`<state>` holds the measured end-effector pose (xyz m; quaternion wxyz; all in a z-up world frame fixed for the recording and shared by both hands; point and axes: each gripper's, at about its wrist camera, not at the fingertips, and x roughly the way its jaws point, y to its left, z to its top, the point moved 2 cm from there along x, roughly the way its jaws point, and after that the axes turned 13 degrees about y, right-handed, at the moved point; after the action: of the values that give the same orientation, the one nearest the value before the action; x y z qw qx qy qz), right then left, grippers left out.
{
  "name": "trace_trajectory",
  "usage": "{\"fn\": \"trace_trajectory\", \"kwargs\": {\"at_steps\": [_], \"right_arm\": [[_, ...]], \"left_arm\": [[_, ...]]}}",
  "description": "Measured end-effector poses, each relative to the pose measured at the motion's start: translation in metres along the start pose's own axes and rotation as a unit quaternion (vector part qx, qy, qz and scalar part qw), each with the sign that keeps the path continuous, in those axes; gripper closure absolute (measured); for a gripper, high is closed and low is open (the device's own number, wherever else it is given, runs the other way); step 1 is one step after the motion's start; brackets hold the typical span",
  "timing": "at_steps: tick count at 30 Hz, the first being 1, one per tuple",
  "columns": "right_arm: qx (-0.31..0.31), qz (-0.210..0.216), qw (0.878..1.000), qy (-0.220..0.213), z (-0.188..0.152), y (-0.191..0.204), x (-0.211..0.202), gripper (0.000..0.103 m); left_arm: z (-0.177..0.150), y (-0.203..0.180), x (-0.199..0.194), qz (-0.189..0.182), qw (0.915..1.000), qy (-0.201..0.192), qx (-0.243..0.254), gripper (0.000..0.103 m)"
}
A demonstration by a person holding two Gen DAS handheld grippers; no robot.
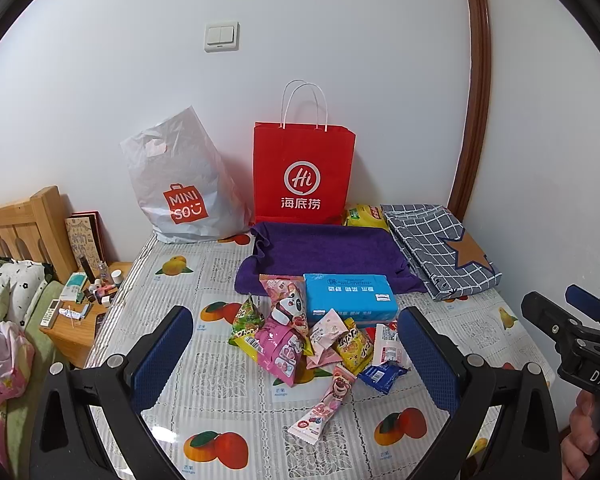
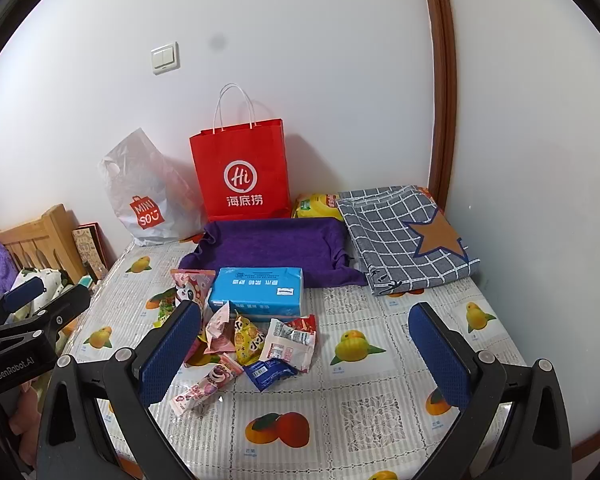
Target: Organize snacks
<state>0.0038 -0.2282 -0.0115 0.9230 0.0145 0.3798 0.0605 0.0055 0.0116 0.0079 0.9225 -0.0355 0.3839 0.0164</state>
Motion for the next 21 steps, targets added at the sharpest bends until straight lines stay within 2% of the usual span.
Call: {"fn": "trace_trajectory", "kwargs": {"at_steps": [21], "right_arm": [[-0.005,0.002,1.0,0.002,-0.0013,0.0039,0.005,0.001]], "left_arm": [[0.0044,-0.0007,0.0021,-0.001,1.0,0.004,0.001,0.0]]}}
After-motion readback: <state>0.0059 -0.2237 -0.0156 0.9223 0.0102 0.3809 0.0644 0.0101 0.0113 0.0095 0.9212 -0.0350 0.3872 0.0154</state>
